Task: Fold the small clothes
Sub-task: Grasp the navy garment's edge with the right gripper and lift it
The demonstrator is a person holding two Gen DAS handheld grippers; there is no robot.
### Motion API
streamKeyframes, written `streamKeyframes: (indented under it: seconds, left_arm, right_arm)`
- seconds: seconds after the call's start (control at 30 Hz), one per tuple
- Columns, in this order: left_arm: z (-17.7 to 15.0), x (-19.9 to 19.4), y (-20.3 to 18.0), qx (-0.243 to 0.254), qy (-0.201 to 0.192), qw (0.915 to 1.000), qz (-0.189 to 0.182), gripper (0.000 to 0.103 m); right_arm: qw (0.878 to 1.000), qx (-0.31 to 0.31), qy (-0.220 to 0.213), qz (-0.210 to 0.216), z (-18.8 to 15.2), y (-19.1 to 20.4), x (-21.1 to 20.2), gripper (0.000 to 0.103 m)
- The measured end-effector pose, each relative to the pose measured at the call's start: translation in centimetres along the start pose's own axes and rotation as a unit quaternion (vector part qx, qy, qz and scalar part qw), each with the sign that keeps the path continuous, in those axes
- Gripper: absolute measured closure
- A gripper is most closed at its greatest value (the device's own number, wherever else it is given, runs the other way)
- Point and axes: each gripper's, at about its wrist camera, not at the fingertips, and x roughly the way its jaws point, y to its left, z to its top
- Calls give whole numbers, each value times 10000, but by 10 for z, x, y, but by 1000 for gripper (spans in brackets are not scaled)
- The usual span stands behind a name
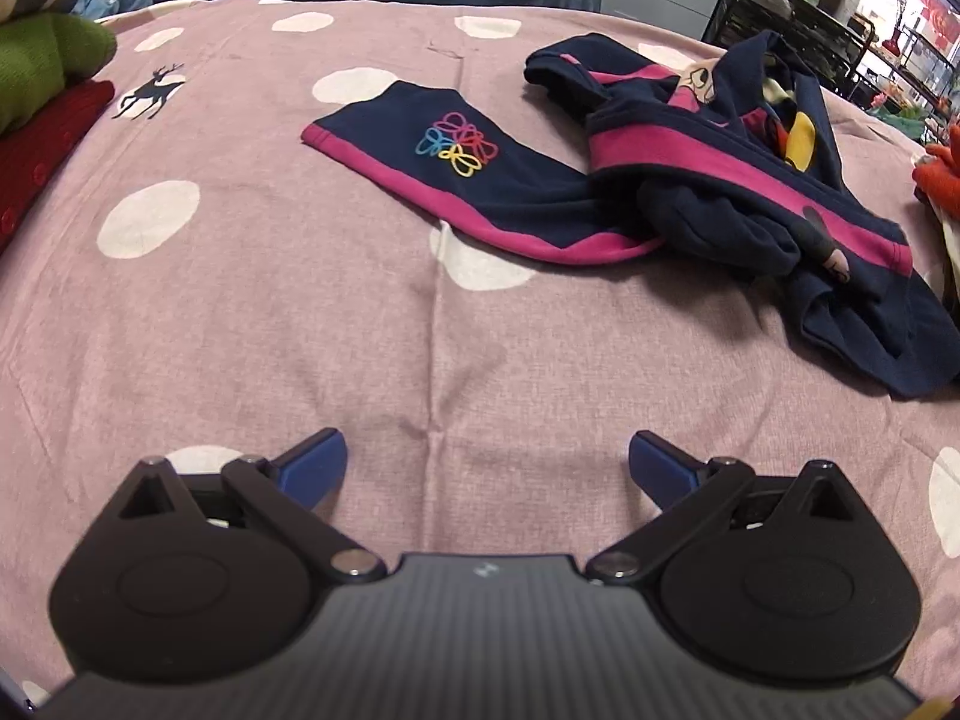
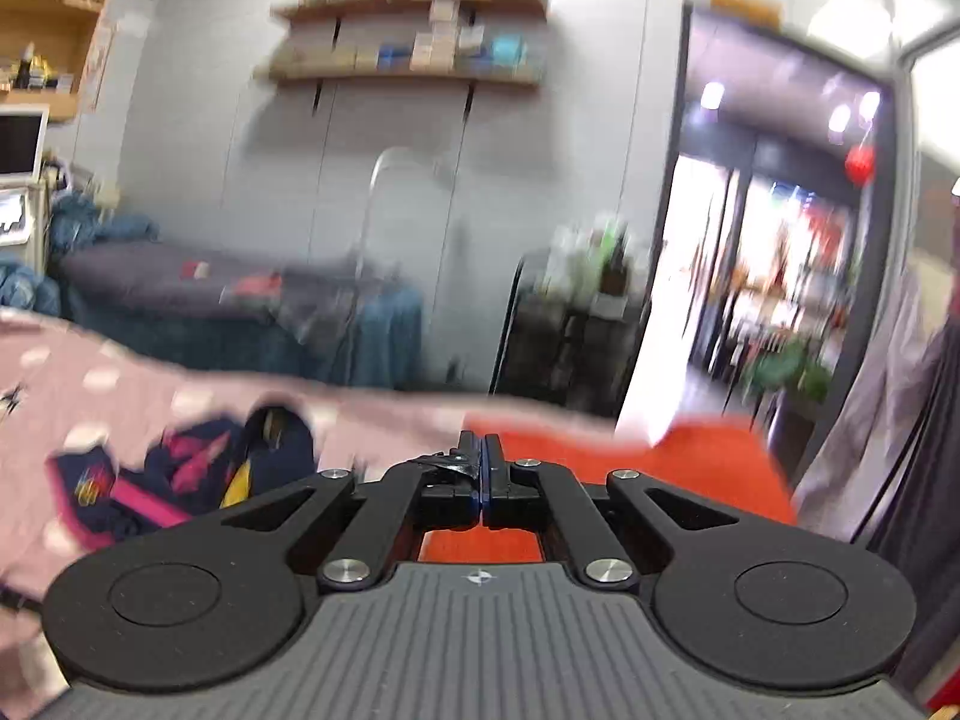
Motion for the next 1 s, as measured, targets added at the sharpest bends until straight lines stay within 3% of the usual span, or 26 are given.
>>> streamKeyframes:
  seconds: [0.03, 0.1, 0.13, 0.2, 0.23, 0.3, 0.4, 0.5, 0.67, 0.7, 0.73, 0.87, 1.0]
  left_arm:
    - [0, -1, -2, 18, 4, 10000, -5, 0]
    - [1, -2, -4, 34, 5, 10000, -58, 0]
    - [1, -4, -5, 36, 0, 9999, -106, 0]
    - [0, -6, -6, 50, -5, 9999, -145, 0]
    - [-1, -7, -5, 54, 8, 9999, -132, 0]
    - [-1, -7, -3, 38, 33, 9999, -113, 0]
    - [0, -8, 4, -78, 26, 9999, -122, 0]
    - [1, -9, 11, -166, 39, 9998, -130, 0]
    - [2, -8, 21, -271, 53, 9996, -72, 0]
    - [2, -8, 22, -290, 51, 9995, -84, 0]
    - [2, -8, 23, -299, 47, 9995, -89, 0]
    - [5, -8, 24, -325, -5, 9994, -75, 0]
    - [18, -28, 28, -485, -400, 9972, -403, 0]
  right_arm:
    - [9998, 114, 91, 147, -7, 2, 3, 83]
    - [9976, 188, 373, 561, -17, 25, 17, 69]
    - [9953, 132, 503, 817, -22, 38, 24, 53]
    - [9916, 73, 591, 1144, -29, 66, 38, 35]
    - [9887, 90, 693, 1328, -32, 81, 47, 27]
    - [9782, 156, 930, 1852, -35, 110, 66, 26]
    - [9655, -256, 1047, 2371, -40, 159, 79, 26]
    - [9558, -1134, 804, 2590, -46, 205, 90, 26]
    - [9397, -2422, 774, 2286, -62, 252, 126, 32]
    - [9370, -2600, 781, 2199, -68, 253, 131, 56]
    - [9354, -2724, 866, 2081, -72, 254, 137, 90]
    - [9474, -2064, 974, 2245, -64, 224, 122, 95]
    - [9416, -1975, 895, 2575, -66, 203, 66, 95]
